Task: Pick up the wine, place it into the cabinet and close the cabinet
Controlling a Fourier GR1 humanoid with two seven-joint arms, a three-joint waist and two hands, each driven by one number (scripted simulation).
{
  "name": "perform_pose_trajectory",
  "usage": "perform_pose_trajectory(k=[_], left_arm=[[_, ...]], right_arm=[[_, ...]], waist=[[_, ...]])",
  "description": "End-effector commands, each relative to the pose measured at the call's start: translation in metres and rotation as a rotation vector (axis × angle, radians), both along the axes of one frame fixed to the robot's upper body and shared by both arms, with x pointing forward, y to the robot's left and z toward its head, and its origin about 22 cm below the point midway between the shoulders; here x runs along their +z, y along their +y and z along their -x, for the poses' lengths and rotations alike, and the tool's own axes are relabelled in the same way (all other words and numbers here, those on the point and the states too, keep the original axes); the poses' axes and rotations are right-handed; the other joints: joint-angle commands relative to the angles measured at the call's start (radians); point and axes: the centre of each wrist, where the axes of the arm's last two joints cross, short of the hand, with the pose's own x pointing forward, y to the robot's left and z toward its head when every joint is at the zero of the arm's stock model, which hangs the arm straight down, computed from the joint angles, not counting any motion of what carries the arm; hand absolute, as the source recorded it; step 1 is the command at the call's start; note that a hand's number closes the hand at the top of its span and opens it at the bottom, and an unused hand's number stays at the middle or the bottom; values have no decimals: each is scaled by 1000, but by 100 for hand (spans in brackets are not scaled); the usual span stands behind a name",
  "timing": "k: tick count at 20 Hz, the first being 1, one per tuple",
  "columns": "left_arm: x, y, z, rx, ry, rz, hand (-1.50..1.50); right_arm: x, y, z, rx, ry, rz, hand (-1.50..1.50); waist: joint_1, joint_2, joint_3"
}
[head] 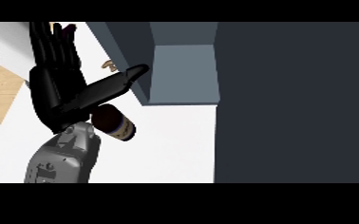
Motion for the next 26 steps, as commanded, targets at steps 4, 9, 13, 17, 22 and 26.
perform_pose_trajectory(k=[4, 9, 13, 17, 22, 26], left_arm=[[15, -30, -5, 16, -5, 16, -150], [18, -29, -8, 5, -3, 20, -150], [25, -32, -7, 3, 17, 8, -150], [-6, -31, -13, 57, 25, -13, -150], [0, -33, 22, 66, 67, -3, -150], [-6, -12, 20, 91, 93, 10, -150]], right_arm=[[5, -2, 3, 12, 2, 7, -150], [16, -17, 4, -3, 5, -7, -150], [22, 3, 21, -4, 14, 4, -150], [19, 2, 8, 23, 5, 6, -150], [23, -3, 10, 10, 17, 5, -150], [21, -5, 6, 11, 9, -1, -150]], waist=[[8, -1, 0], [8, -1, 0], [8, -2, 0], [6, 0, 0], [12, -2, 0], [11, -1, 0]])
